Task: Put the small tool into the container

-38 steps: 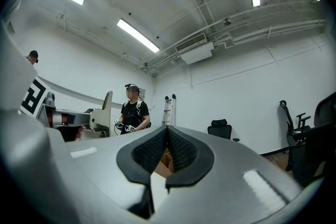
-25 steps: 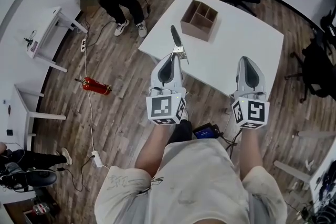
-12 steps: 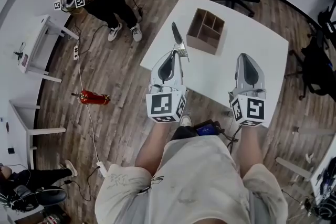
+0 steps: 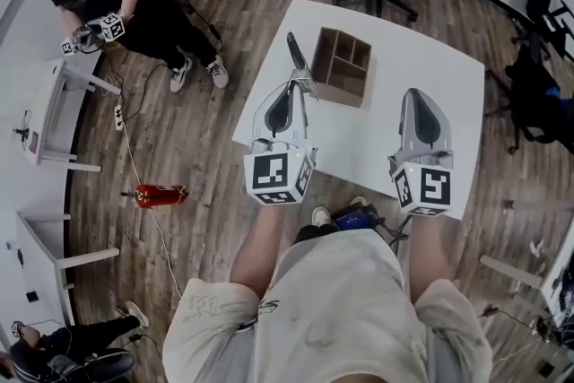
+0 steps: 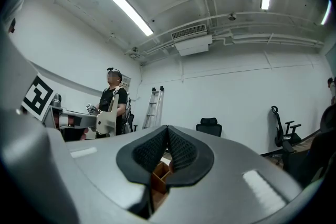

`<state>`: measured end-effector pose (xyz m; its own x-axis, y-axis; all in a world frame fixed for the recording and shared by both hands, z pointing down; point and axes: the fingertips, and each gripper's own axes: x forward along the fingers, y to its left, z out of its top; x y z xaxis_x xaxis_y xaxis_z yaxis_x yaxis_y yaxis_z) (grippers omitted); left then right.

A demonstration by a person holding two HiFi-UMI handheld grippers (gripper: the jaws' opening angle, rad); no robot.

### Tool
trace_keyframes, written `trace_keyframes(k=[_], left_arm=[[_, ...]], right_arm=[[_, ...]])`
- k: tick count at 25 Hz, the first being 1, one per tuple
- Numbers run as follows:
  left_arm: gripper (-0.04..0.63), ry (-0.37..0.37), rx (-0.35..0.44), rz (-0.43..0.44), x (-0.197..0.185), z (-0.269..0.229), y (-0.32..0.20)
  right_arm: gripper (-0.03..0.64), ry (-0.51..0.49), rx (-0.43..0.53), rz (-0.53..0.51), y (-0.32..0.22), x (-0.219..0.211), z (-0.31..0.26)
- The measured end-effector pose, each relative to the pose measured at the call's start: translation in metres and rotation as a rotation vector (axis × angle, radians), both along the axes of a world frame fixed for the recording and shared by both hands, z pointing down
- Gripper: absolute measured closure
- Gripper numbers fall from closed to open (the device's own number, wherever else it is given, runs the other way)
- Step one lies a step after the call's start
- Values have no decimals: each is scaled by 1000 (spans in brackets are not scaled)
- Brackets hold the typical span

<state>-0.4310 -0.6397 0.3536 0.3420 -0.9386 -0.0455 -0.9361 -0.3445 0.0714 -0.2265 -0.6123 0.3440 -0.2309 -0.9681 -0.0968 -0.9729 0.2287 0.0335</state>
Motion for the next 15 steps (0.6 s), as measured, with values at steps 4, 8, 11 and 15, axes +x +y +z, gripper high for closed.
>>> trace_keyframes(k=[4, 8, 11, 15], left_arm=[[574, -16, -17, 5, 58, -3, -65], [574, -29, -44, -6, 158, -16, -155], [574, -37, -73, -15, 231, -19, -199], [574, -53, -141, -21, 294, -1, -241]], right_arm=[[611, -14, 3, 5, -62, 61, -4], [611, -26, 1, -12, -155, 163, -17], [611, -39, 1, -35, -202, 238, -23], [611, -62, -10, -70, -246, 306, -6]])
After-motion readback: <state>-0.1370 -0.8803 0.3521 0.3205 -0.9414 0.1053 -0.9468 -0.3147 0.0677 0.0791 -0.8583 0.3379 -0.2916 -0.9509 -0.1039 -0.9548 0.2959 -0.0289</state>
